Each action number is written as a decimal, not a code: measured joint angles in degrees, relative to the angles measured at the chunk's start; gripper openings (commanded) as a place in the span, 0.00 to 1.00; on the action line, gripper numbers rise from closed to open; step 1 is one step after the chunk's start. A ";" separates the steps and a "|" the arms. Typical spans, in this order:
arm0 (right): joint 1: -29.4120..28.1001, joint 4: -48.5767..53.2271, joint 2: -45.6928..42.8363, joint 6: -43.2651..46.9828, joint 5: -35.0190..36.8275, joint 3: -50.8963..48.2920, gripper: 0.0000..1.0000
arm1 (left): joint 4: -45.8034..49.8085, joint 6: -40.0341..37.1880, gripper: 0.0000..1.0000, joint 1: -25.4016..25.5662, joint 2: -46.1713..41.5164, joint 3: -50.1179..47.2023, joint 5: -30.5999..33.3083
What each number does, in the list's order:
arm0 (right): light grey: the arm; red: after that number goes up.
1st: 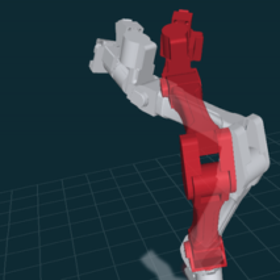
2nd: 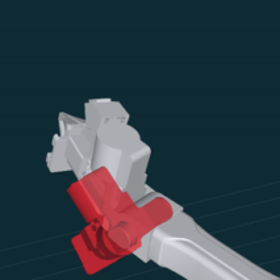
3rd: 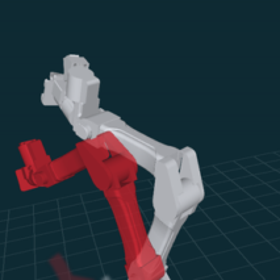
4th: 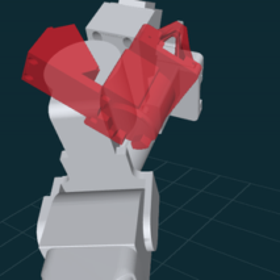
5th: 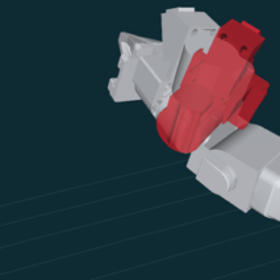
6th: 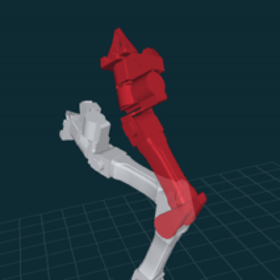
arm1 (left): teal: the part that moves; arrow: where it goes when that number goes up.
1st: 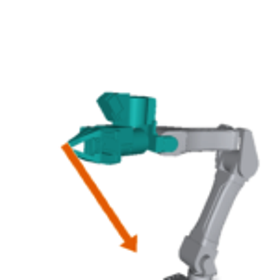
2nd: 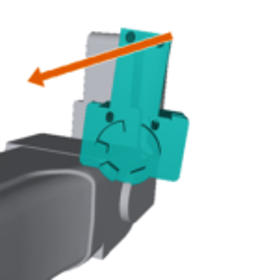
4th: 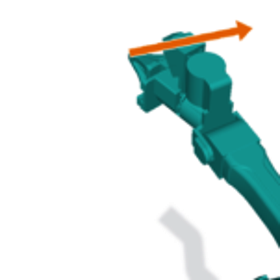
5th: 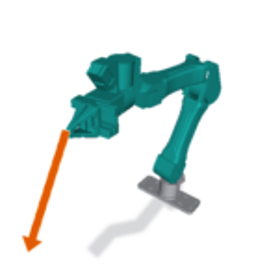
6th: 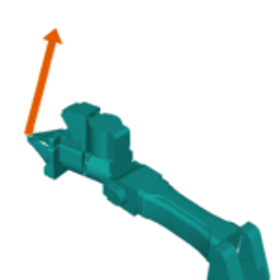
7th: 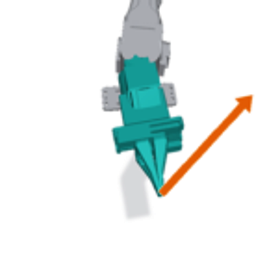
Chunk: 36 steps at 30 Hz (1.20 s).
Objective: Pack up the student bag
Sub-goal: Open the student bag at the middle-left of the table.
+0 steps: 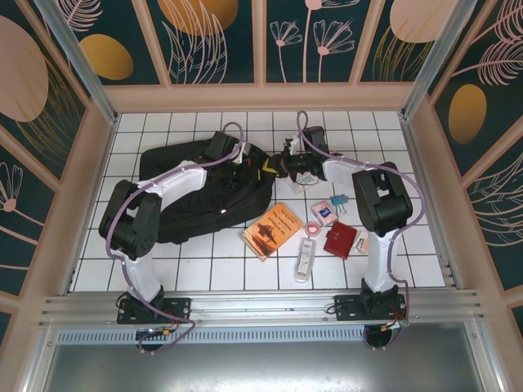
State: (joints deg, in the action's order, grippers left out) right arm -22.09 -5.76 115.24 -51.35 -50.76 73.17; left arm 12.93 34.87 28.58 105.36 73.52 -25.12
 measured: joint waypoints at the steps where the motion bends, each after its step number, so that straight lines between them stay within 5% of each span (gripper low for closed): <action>1: -0.13 1.27 -0.39 0.68 1.29 0.00 0.00 | 1.03 -0.63 0.00 0.00 -0.85 0.35 0.87; 16: -6.29 2.14 -11.21 -3.32 20.61 -10.69 0.00 | 10.75 -6.47 0.00 0.04 -23.74 2.23 22.53; 24: -12.83 5.86 -14.75 -2.99 29.20 -9.16 0.45 | 10.97 -9.18 0.00 0.04 -30.53 -0.46 27.58; 36: -7.06 22.69 -30.14 11.50 41.90 -5.40 0.58 | 7.93 -12.11 0.00 0.04 -45.48 -15.82 32.92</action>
State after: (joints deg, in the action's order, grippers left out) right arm -29.15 16.93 85.10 -39.86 -8.86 67.77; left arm 20.86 22.76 28.62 59.88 57.69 7.79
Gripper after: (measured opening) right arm 0.538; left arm 0.065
